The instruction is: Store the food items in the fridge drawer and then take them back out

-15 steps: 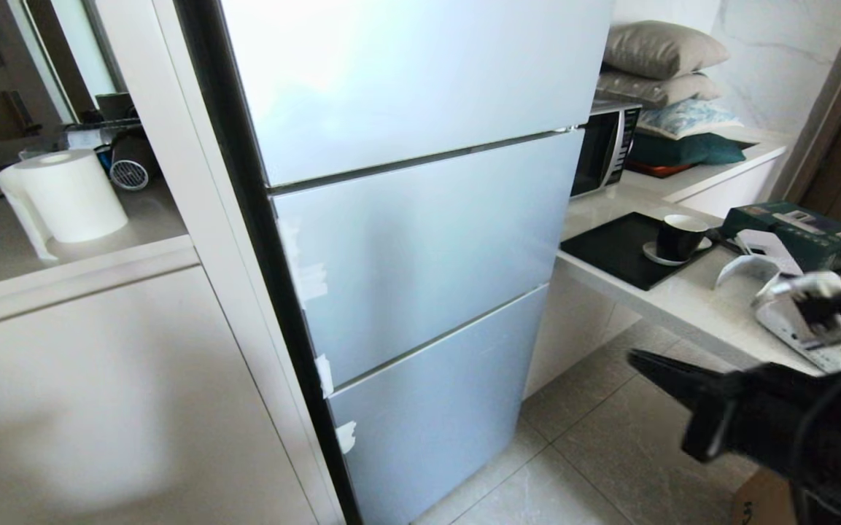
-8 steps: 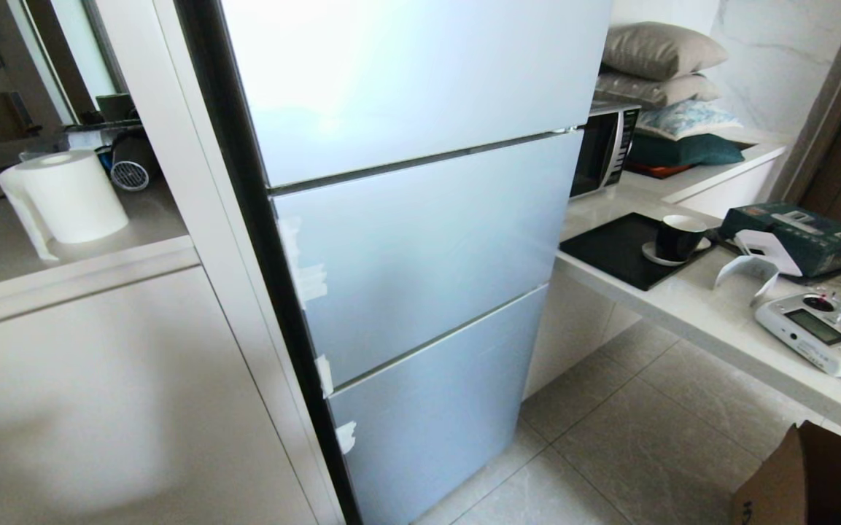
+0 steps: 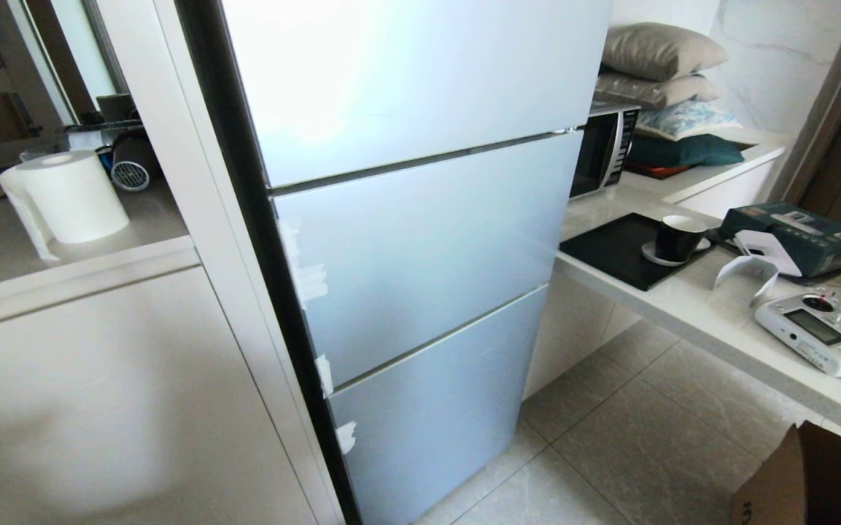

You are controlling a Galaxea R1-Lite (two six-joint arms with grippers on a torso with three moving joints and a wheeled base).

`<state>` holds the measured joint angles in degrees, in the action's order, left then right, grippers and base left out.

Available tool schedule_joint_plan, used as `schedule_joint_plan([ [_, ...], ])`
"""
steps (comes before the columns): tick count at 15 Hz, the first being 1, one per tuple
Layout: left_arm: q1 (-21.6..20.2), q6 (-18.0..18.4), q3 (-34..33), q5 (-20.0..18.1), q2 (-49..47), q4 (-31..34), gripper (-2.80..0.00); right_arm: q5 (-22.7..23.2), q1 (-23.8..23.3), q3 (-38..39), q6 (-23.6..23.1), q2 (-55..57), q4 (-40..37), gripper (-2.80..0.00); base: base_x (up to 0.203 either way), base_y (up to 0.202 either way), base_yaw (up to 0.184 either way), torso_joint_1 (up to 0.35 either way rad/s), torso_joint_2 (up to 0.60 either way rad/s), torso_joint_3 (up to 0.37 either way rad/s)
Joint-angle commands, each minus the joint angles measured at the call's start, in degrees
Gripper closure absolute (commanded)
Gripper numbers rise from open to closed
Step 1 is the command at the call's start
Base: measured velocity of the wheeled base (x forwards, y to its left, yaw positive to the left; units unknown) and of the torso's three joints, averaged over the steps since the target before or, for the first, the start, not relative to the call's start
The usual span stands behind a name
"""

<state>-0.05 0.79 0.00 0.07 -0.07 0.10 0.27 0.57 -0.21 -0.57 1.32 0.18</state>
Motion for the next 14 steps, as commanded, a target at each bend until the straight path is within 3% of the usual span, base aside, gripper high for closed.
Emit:
schedule_joint_plan([
  [1,-0.04,0.01,0.0,0.01,-0.01,-0.01,0.0,0.0,-0.13,0.22,0.04,-1.41,-0.18,0.0,0.0,0.0,0.0,0.0,0.0,0.0],
  [5,-0.04,1.18,0.07,-0.18,-0.08,0.09,0.0,0.0,-0.13,0.21,0.04,-1.38,-0.18,0.0,0.0,0.0,0.0,0.0,0.0,0.0],
  [7,-0.04,8.21,0.02,-1.07,-0.1,0.59,0.0,0.0,-0.13,0.25,0.04,-1.41,-0.18,0.0,0.0,0.0,0.0,0.0,0.0,0.0],
  [9,-0.04,8.04,3.42,-3.2,-0.46,-0.64,0.0,0.0,-0.13,0.29,0.04,-1.34,-0.18,0.0,0.0,0.0,0.0,0.0,0.0,0.0],
  [11,-0.04,3.27,12.51,-5.95,-5.05,-0.69,0.0,0.0,-0.13,0.21,0.04,-1.41,-0.18,0.0,0.0,0.0,0.0,0.0,0.0,0.0],
  [14,1.37,-8.27,18.11,-8.81,-22.43,-2.31,0.0,0.0,-0.13,0.21,0.04,-1.41,-0.18,0.0,0.0,0.0,0.0,0.0,0.0,0.0],
])
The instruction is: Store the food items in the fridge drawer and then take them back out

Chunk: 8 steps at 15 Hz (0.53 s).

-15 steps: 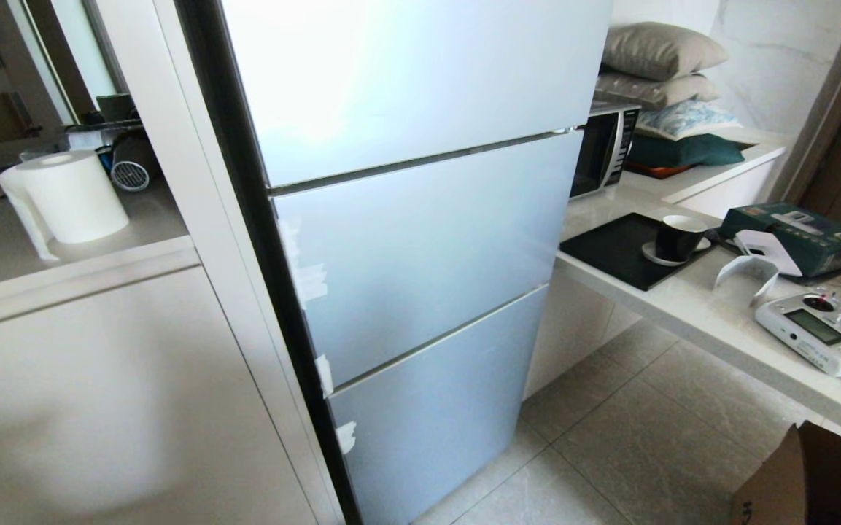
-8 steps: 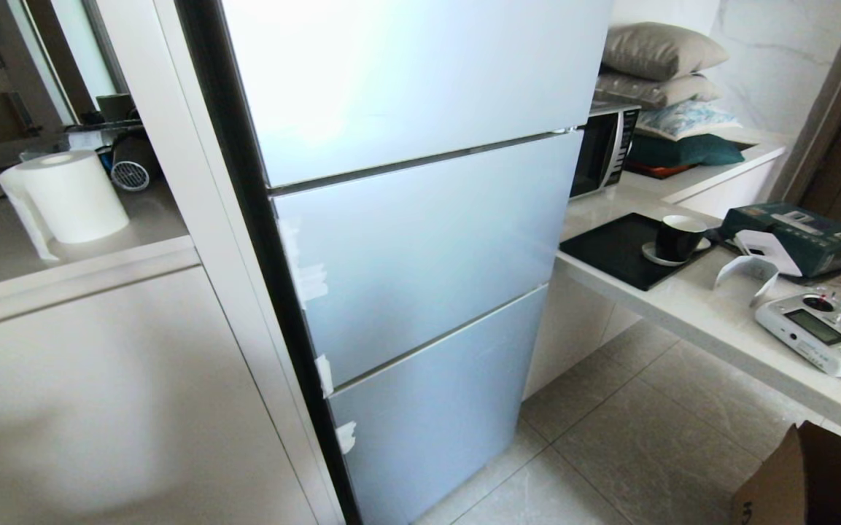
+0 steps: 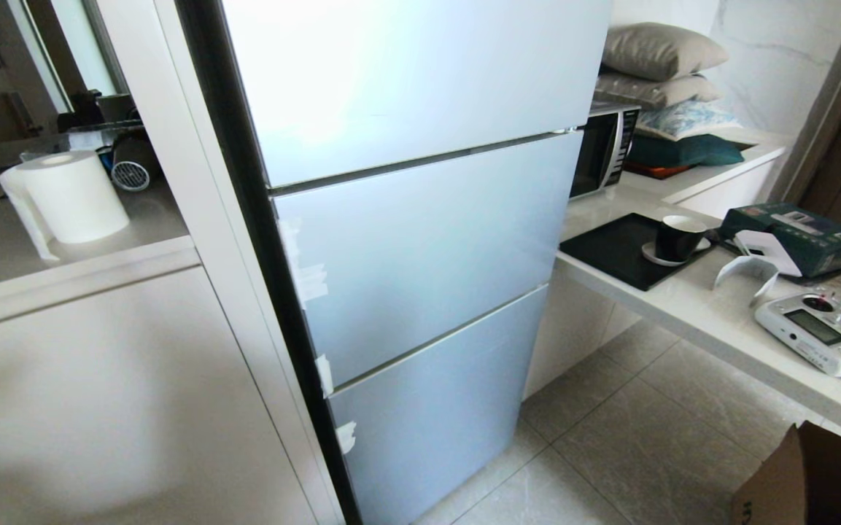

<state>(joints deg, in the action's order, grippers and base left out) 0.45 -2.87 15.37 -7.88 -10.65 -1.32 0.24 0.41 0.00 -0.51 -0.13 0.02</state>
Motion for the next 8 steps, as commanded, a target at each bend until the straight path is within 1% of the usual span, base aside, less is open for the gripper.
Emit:
schedule_joint_plan([
  [1,2.11,-8.82,3.41,-2.24,-18.13,-3.25,0.0,0.02,0.02,0.0,-0.02,0.05,-0.02,0.0,0.0,0.0,0.0,0.0,0.0,0.0],
  [3,3.92,-16.55,4.02,-4.07,-31.63,-11.2,0.0,0.02,0.02,0.0,-0.02,0.08,-0.02,0.0,0.0,0.0,0.0,0.0,0.0,0.0],
  [5,4.83,-24.95,4.74,-5.12,-45.34,-22.05,0.0,0.02,0.02,0.01,-0.02,0.05,-0.02,0.0,0.0,0.0,0.0,0.0,0.0,0.0],
  [6,5.1,-29.72,5.25,-5.18,-51.01,-27.62,0.0,0.02,0.02,0.07,-0.02,0.06,-0.02,0.0,0.0,0.0,0.0,0.0,0.0,0.0],
  [7,5.33,-35.46,6.09,-4.44,-56.71,-33.11,0.0,0.02,0.02,0.03,-0.02,0.11,-0.02,0.0,0.0,0.0,0.0,0.0,0.0,0.0],
  [8,5.5,-41.2,7.05,-2.84,-61.41,-37.66,0.0,0.02,0.02,0.03,-0.02,0.05,-0.02,0.0,0.0,0.0,0.0,0.0,0.0,0.0],
])
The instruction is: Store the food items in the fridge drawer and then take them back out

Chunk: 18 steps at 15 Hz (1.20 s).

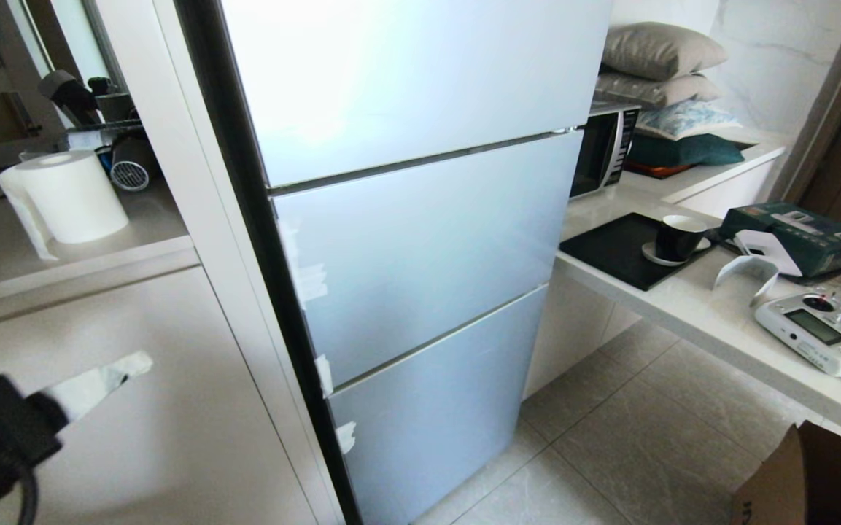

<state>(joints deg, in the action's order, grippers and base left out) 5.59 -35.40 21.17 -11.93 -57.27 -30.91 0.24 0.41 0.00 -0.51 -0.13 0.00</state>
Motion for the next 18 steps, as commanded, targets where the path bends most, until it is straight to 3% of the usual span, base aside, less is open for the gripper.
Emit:
schedule_joint_plan([
  [1,0.49,-14.88,2.17,3.56,-17.98,-11.97,0.0,0.02,0.02,0.06,-0.02,0.11,0.0,0.0,0.0,0.0,0.0,0.0,0.0,0.0],
  [2,0.4,-19.99,3.45,5.71,-19.86,-14.89,0.0,0.02,0.02,0.09,-0.02,0.12,0.0,0.0,0.0,0.0,0.0,0.0,0.0,0.0],
  [5,0.32,-31.51,8.64,6.59,-23.03,-16.15,0.0,0.02,0.02,0.01,-0.02,0.13,0.0,0.0,0.0,0.0,0.0,0.0,0.0,0.0],
  [6,0.52,-33.08,9.73,6.44,-24.76,-16.27,0.0,0.02,0.02,0.0,-0.02,0.05,0.0,0.0,0.0,0.0,0.0,0.0,0.0,0.0],
  [9,2.25,-33.4,11.7,6.13,-30.68,-20.61,0.0,0.02,0.02,0.03,-0.02,0.11,0.0,0.0,0.0,0.0,0.0,0.0,0.0,0.0],
  [12,2.83,-30.59,14.4,6.75,-35.68,-25.17,0.0,0.02,0.02,0.0,-0.02,0.13,0.0,0.0,0.0,0.0,0.0,0.0,0.0,0.0],
  [18,6.39,-28.02,18.42,11.87,-40.96,-27.11,0.0,0.02,0.02,0.01,-0.02,0.05,0.0,0.0,0.0,0.0,0.0,0.0,0.0,0.0],
])
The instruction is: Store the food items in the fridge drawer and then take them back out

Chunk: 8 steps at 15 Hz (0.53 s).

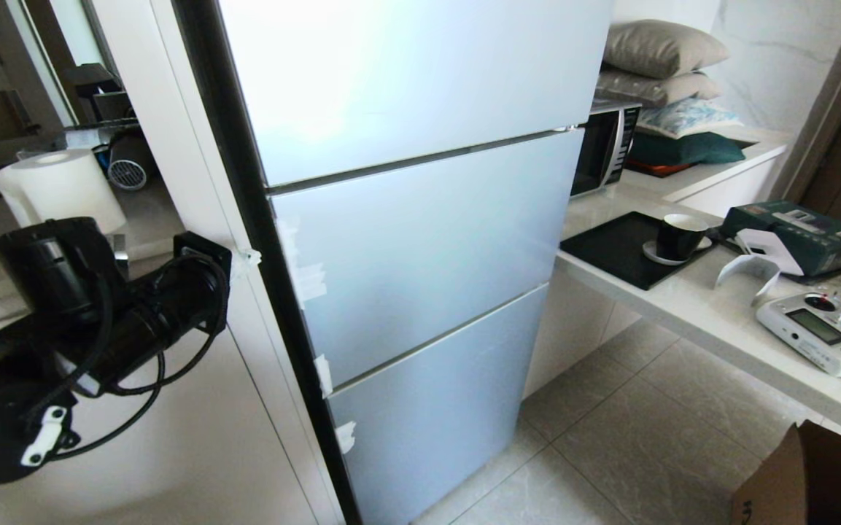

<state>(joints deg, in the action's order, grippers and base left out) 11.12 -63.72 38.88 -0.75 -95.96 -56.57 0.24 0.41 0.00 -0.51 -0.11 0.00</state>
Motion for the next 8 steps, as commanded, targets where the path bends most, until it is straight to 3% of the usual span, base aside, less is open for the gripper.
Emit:
schedule_joint_plan([
  [1,1.35,1.27,1.0,1.7,-3.28,-3.38,0.0,0.02,0.02,0.07,-0.02,0.02,0.0,0.0,0.0,0.0,0.0,0.0,0.0,0.0],
  [4,2.32,4.53,1.47,4.47,-6.51,-8.32,0.0,0.02,0.02,0.0,-0.02,0.02,0.0,0.0,0.0,0.0,0.0,0.0,0.0,0.0],
  [8,2.42,4.57,2.99,6.65,-6.88,-9.17,0.0,0.02,0.02,0.02,-0.02,0.08,0.0,0.0,0.0,0.0,0.0,0.0,0.0,0.0],
])
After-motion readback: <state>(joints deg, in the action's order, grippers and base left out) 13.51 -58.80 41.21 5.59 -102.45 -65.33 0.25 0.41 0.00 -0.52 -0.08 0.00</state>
